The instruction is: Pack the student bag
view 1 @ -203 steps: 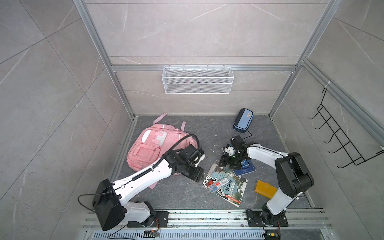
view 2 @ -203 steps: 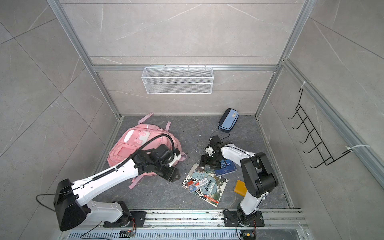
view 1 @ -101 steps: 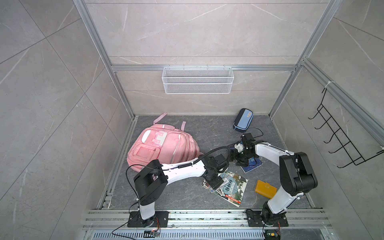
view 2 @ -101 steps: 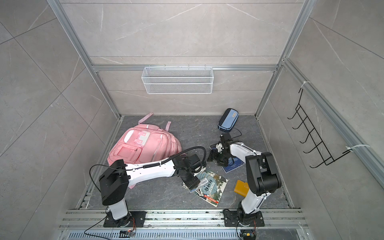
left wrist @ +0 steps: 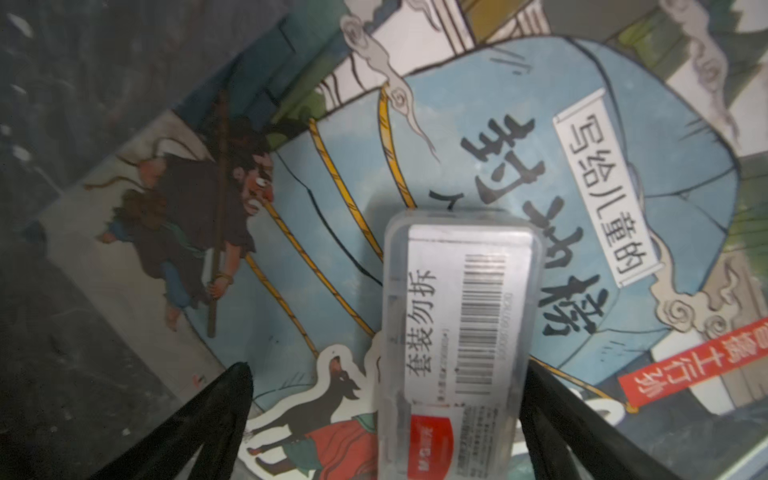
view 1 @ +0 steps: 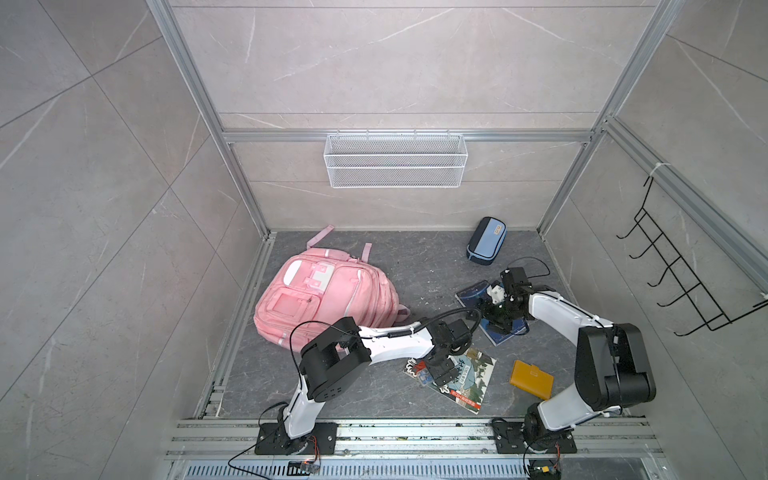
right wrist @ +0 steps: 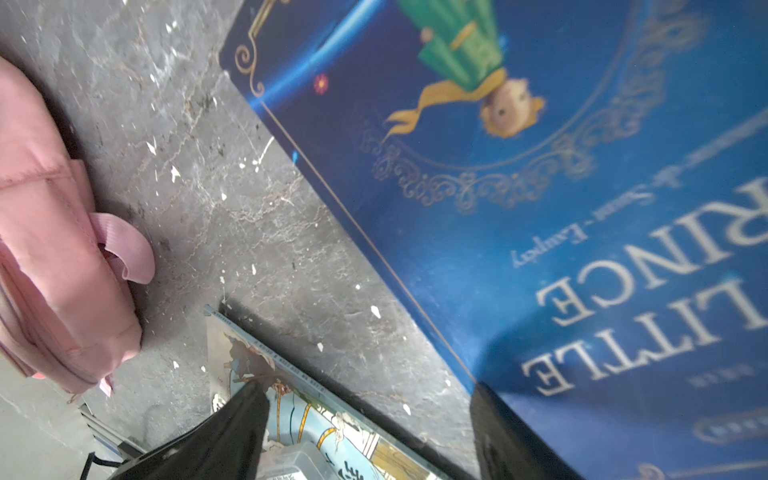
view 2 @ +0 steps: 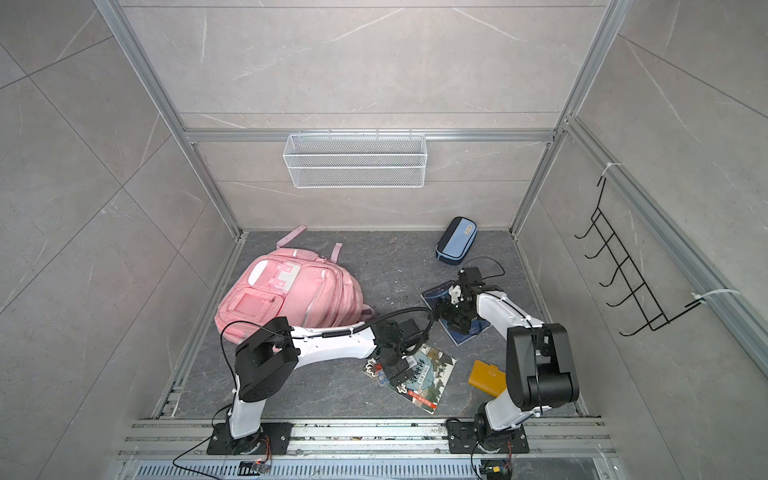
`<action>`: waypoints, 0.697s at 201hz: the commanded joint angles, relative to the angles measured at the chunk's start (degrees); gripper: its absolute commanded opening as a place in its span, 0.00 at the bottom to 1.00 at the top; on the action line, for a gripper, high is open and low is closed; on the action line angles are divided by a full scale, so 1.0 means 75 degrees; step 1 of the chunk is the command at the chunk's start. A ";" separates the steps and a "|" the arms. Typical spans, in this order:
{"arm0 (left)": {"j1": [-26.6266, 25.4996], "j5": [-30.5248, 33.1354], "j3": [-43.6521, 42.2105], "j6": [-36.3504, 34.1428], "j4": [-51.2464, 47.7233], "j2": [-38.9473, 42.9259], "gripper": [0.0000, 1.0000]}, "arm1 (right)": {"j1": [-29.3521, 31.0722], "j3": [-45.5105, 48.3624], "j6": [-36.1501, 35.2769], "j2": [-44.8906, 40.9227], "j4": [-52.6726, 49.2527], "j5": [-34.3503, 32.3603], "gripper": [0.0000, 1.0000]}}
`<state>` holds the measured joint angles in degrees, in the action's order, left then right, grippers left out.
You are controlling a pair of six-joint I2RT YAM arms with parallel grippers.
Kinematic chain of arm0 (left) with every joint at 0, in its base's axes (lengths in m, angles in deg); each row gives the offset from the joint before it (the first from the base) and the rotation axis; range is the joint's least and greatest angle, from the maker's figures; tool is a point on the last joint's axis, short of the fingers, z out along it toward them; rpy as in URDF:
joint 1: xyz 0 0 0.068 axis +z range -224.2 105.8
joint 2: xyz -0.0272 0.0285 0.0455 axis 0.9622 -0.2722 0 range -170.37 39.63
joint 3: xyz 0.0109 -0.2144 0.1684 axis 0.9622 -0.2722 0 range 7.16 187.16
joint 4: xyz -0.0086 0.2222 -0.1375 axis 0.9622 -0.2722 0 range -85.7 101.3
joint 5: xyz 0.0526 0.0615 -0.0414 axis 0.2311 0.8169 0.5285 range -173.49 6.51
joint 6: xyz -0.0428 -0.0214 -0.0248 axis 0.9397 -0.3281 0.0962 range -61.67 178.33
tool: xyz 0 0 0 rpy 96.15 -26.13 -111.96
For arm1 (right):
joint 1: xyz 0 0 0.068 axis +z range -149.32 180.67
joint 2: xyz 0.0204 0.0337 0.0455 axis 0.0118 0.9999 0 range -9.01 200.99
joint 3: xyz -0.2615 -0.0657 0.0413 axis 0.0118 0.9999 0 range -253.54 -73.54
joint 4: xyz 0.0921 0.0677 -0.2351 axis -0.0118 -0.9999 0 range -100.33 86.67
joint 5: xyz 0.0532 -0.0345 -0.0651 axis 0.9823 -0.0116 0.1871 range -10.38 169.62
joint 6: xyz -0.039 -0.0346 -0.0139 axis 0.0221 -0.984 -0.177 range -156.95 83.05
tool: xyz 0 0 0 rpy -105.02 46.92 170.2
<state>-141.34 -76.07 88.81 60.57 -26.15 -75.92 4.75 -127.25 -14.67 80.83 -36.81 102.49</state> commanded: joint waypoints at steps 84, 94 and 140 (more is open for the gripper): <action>0.1519 0.1127 0.0746 -0.1018 -0.0334 -0.0623 1.00 | -0.0108 0.0395 -0.0190 -0.0673 -0.0158 0.0178 0.77; 0.1774 0.1074 0.0851 -0.1106 -0.0333 -0.0720 1.00 | -0.0104 0.0509 -0.0142 -0.0777 -0.0101 0.0223 0.77; 0.2332 0.0981 0.1897 -0.1429 -0.0588 -0.1138 0.99 | 0.0005 0.0590 -0.0625 -0.0806 -0.0255 0.0845 0.76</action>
<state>-125.23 -70.00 98.91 52.97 -27.46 -82.10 4.14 -123.23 -16.18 75.52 -37.09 105.12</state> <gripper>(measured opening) 0.993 0.763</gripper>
